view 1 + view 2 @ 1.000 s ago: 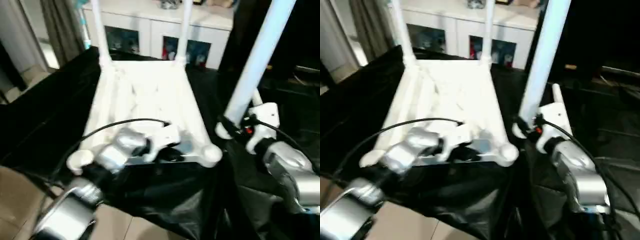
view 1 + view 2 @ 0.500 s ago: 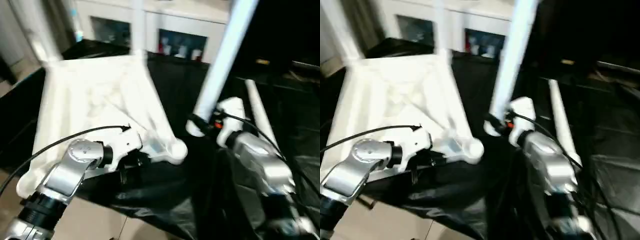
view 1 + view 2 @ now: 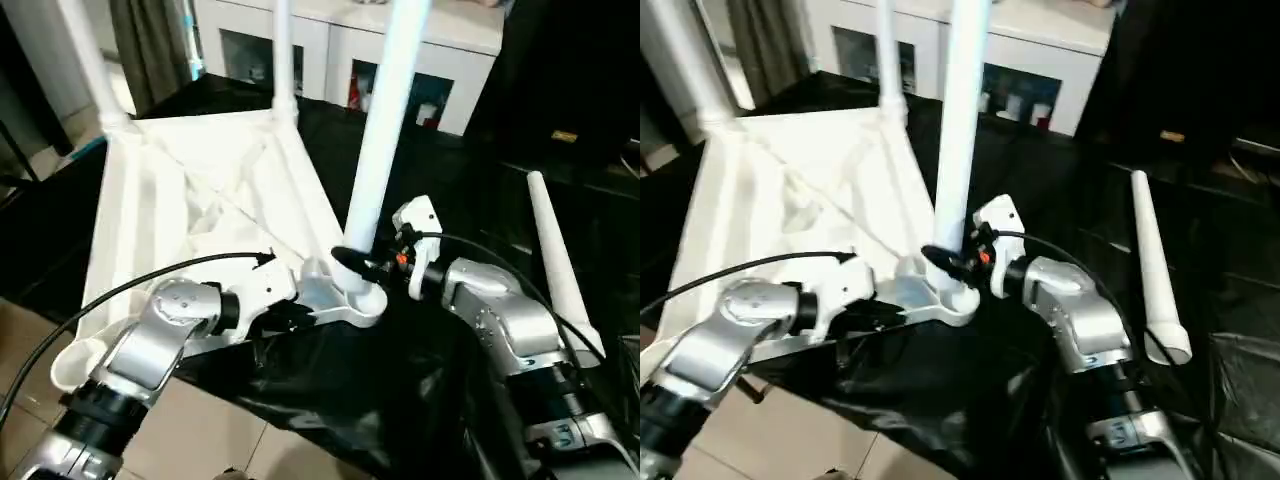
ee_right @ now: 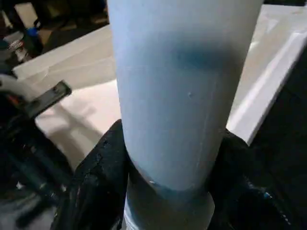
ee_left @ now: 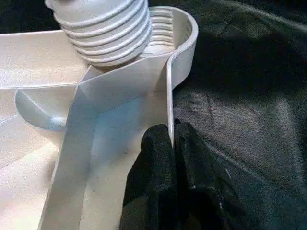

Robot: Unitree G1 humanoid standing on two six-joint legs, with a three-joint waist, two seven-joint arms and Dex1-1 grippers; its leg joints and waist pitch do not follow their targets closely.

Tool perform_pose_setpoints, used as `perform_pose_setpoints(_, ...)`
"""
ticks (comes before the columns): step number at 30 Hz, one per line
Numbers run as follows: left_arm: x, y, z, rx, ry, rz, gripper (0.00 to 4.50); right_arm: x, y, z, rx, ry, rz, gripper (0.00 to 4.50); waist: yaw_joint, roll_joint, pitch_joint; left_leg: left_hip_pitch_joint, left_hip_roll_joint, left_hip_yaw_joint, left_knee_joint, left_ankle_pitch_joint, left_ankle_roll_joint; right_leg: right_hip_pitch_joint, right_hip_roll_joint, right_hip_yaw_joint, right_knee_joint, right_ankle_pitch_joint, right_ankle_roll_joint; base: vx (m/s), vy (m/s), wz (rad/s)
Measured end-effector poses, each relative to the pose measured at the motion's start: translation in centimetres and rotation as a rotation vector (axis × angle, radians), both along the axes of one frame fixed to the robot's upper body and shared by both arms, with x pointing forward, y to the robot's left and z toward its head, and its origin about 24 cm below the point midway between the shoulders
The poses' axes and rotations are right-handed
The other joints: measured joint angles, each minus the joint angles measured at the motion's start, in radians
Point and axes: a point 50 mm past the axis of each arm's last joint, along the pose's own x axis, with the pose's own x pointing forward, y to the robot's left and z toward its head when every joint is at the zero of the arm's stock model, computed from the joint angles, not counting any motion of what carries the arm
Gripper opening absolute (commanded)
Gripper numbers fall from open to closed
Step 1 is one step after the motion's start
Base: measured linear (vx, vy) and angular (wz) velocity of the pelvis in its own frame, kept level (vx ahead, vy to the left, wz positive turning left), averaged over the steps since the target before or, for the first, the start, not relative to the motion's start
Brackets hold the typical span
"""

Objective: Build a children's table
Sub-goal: Pick table leg

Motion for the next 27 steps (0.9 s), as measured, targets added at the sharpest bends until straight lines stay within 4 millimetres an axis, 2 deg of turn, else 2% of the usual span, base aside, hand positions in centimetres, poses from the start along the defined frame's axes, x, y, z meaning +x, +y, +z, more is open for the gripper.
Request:
perform_pose_setpoints(13, 0.3, 0.2, -0.1, 0.004, -0.008, -0.026, 0.00, -0.9, -1.5, 0.6, -0.026, 0.044, 0.024, 1.91, 0.000, 0.000, 0.000, -0.001, 0.001, 0.000, -0.002, 0.005, -0.005, 0.000, -0.002, -0.005, 0.002, 0.002, 0.002, 0.000, 0.000, 0.00)
perform_pose_setpoints(27, 0.7, 0.4, -0.2, 0.010, -0.003, -0.040, 0.00, -1.5, -1.4, 0.7, -0.008, 0.080, 0.039, 1.91, 0.001, -0.001, 0.000, -0.001, 0.002, 0.000, -0.003, 0.008, -0.008, 0.000, -0.003, -0.006, 0.002, 0.006, 0.002, 0.000, 0.000, 0.00)
